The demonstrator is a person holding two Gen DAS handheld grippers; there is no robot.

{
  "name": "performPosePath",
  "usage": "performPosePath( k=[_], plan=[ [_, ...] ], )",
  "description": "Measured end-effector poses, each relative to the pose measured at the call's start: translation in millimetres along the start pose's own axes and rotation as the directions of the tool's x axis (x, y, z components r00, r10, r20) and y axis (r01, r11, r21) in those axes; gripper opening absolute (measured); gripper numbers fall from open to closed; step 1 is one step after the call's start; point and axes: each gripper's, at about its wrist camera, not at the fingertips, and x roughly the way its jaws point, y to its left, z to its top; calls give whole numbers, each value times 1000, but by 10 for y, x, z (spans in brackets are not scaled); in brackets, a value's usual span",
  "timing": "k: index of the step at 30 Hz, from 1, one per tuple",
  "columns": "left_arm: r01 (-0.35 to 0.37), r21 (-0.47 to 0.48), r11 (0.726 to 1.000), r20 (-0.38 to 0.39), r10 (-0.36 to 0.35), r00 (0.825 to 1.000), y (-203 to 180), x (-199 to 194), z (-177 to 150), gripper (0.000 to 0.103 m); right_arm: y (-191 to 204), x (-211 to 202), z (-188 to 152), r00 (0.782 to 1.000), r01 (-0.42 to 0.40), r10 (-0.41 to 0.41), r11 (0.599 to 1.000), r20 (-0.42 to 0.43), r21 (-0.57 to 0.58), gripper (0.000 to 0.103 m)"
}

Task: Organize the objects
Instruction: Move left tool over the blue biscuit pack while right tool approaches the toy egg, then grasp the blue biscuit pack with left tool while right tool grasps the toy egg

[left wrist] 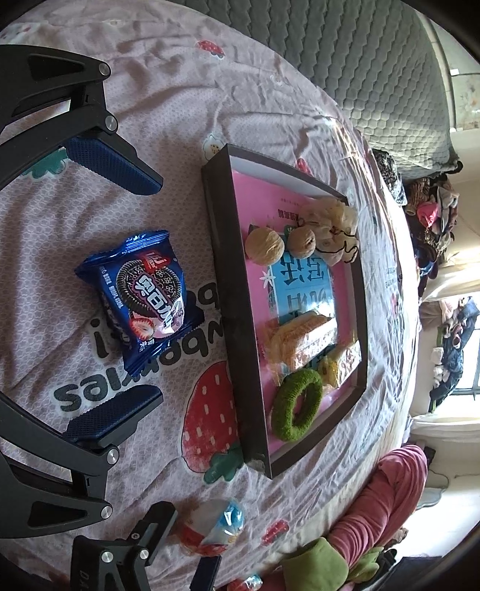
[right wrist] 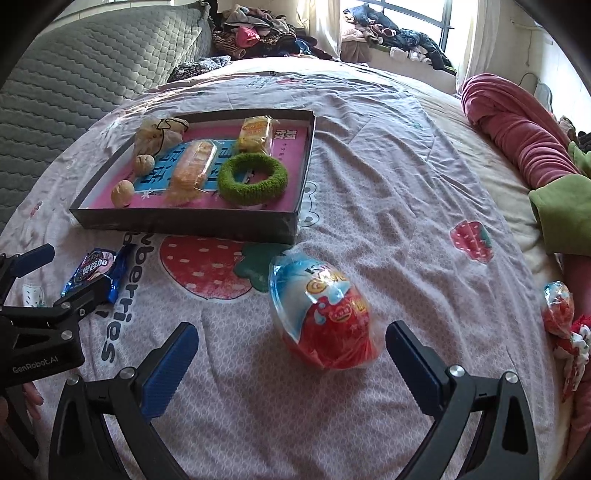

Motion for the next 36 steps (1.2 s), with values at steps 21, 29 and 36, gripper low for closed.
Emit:
performPosePath(
  k=[21,29,36],
  plan=[
    [3,1,1000,-35,-3,999,-2,311,20,102,-58,267,105,1000,10,-10,1000,7,-8,102],
    [0,10,1000,-34,1,999,-19,349,21,102,-57,328,111,1000,14,-14,1000,7,-10,94],
    [15,34,999,-35,-14,999,-67,344,2,91,-64,316,106,999,39,-39,999,11,-15,72]
  ],
)
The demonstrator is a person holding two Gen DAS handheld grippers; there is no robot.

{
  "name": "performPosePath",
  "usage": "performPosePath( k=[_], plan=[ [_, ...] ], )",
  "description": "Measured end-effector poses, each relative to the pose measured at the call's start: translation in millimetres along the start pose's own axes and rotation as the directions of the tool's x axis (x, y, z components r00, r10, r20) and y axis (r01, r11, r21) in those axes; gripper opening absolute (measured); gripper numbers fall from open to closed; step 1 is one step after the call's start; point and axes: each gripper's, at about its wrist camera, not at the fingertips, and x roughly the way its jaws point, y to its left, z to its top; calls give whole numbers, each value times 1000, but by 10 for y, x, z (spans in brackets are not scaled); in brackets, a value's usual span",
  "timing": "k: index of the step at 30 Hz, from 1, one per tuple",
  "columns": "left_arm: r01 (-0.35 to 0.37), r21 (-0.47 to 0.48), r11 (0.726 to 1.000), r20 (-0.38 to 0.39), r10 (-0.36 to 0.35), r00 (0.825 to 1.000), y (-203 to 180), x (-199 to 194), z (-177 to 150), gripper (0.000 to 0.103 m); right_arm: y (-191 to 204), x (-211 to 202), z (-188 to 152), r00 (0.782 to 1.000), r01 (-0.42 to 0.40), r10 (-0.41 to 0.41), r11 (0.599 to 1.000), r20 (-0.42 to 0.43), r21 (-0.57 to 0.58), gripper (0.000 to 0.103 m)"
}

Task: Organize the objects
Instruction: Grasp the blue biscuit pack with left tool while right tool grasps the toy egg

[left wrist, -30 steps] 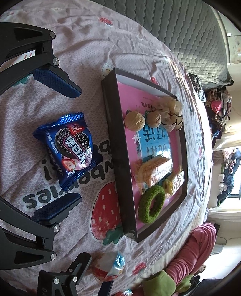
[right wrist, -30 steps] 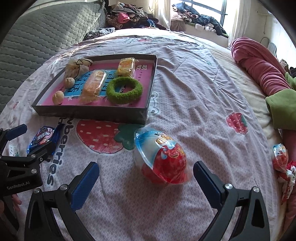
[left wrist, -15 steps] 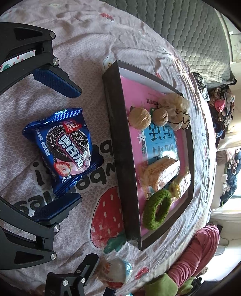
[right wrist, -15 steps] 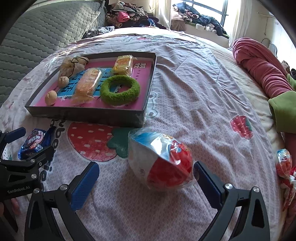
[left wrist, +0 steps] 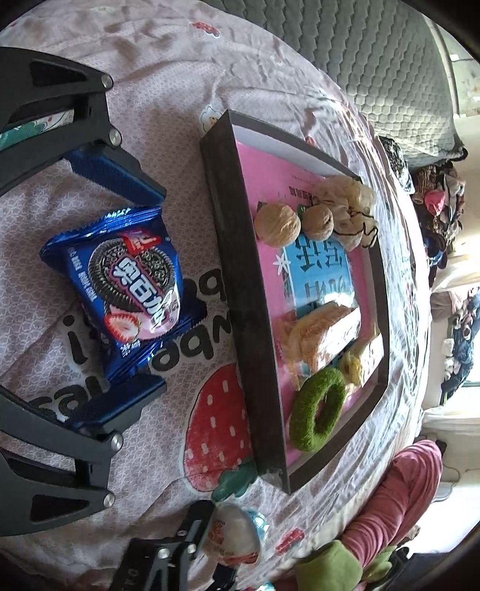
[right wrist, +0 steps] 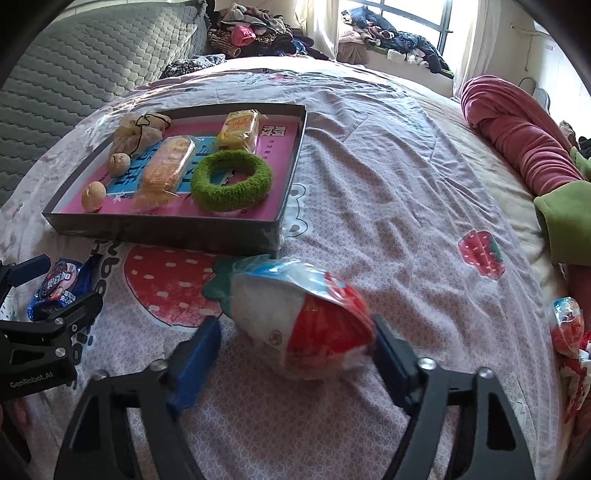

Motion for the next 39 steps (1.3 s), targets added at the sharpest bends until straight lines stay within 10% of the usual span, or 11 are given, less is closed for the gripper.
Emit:
performPosePath(
  k=[5,9,39],
  plan=[
    [16,-5,1000,3,-16,1000,20,-33,-10,85,-5,-22,-9,1000,-17,17,1000,6,1,68],
    [25,-8,1000,20,-25,999,50,-97,-1,54,7,-52,-5,999,-34,34,999,14,2,67],
    [26,-40,999,33,-25,999,282,-592,-84,53,470,-685,30,984,-147,151,988,92,-57,67]
  ],
)
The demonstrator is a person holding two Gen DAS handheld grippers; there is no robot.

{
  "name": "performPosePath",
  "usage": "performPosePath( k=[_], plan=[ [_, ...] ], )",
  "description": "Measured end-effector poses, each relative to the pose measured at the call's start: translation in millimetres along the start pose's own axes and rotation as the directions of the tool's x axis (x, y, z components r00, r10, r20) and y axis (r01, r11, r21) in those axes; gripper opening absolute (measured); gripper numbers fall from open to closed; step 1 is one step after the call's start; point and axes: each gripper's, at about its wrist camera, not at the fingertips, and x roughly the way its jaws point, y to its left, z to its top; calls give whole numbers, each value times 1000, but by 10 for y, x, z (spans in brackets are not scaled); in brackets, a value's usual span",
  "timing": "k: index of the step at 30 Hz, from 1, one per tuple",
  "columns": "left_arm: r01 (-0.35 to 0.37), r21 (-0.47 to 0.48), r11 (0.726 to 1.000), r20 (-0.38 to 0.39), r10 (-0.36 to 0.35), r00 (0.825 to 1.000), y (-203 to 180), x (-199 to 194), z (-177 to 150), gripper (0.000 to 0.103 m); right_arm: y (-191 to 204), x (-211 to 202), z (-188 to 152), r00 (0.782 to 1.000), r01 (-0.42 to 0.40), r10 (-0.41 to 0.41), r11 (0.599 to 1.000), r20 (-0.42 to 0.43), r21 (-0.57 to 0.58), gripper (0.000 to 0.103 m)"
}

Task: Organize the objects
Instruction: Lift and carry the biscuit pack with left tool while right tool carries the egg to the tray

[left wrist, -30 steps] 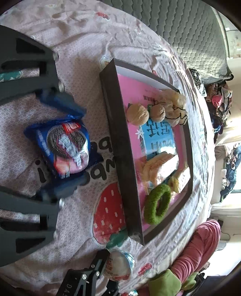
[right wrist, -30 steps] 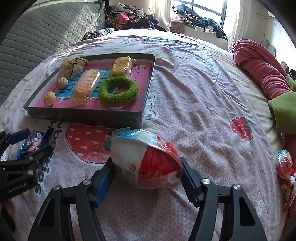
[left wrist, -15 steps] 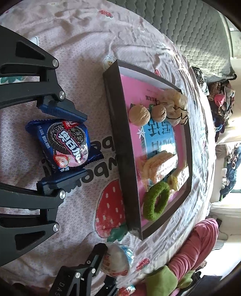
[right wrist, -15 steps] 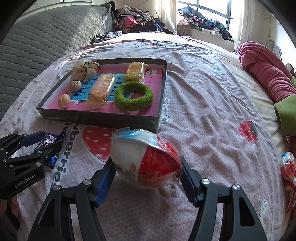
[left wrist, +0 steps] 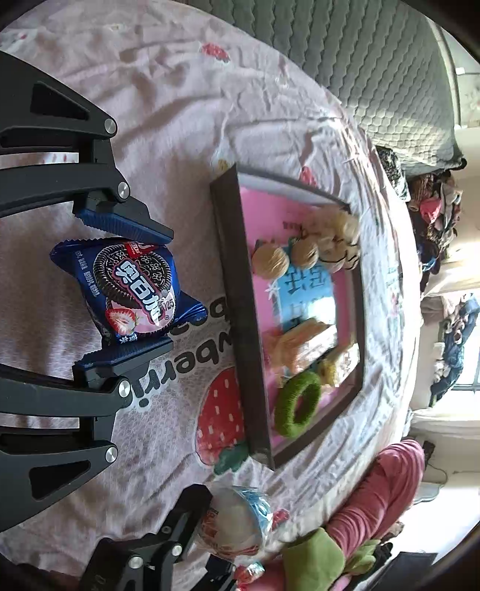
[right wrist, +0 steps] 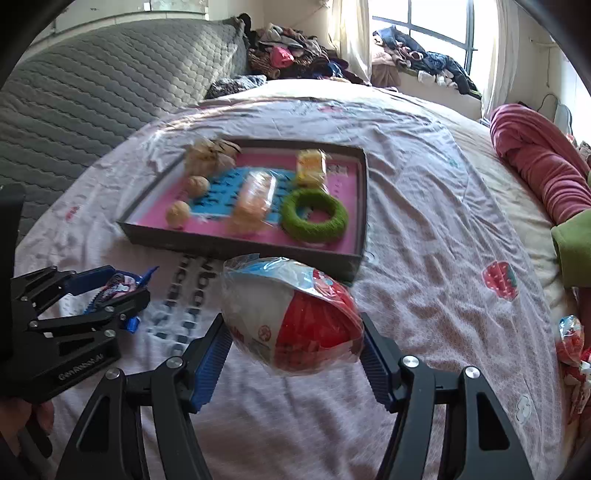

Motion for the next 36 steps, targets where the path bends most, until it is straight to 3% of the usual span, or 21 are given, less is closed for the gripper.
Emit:
performPosePath(
  k=[17,36],
  plan=[
    [-1,-29,1000,121,5,993,164,-1044,87,53,362,-886,62,997,22,-19,999,71,-35,67],
    [-6,-44,999,227,15,974,309,-1625,472,53,509,-1463,571,980,55,-41,996,194,-68,67]
  ],
)
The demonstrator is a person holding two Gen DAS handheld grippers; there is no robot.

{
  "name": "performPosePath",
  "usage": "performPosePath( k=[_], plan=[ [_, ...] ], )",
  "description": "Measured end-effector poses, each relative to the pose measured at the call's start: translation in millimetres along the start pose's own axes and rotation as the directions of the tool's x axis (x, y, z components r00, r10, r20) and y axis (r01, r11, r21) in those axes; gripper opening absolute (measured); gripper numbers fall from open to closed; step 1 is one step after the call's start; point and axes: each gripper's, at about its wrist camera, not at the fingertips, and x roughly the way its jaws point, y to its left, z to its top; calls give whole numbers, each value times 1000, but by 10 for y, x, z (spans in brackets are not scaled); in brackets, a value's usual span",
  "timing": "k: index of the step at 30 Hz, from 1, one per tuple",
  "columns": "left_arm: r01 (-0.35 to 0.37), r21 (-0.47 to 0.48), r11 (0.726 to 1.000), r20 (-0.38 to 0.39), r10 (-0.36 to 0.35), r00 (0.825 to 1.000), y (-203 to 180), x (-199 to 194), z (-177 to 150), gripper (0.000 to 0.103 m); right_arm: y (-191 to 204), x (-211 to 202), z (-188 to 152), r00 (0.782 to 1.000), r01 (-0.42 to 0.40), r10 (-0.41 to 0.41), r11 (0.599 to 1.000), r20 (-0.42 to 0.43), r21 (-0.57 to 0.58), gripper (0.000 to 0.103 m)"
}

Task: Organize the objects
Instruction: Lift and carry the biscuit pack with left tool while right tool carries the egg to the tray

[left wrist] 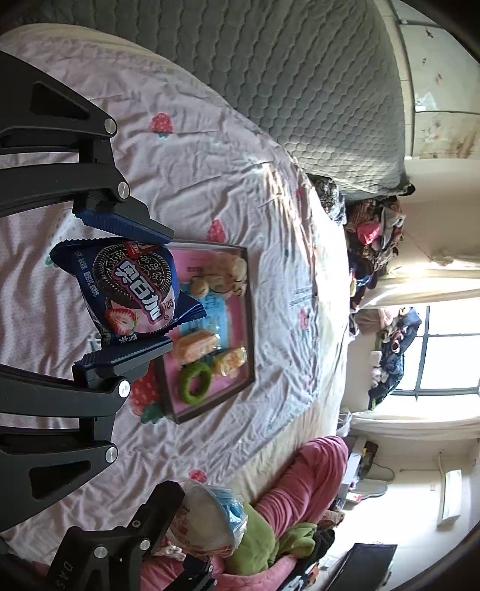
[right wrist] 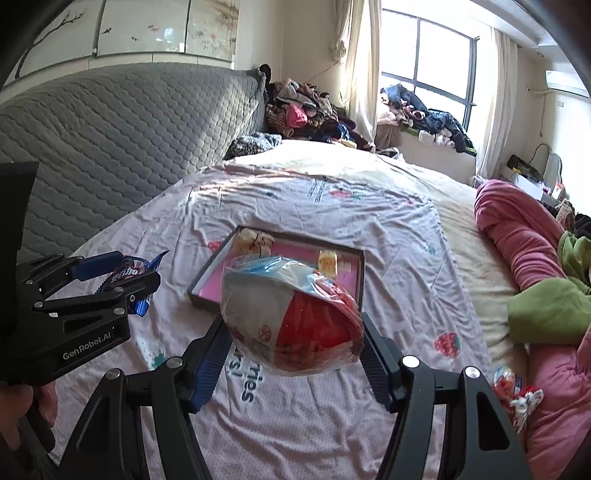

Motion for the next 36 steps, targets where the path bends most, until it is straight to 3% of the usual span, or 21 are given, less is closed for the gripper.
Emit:
performPosePath(
  k=[18,36],
  plan=[
    [9,35,999,74,-12,997,-143,65,568,53,-79,58,539,997,17,-16,1000,76,-15,67],
    [4,38,999,60,-6,998,-170,636,735,53,-255,525,598,998,27,-26,1000,56,-6,67]
  ],
)
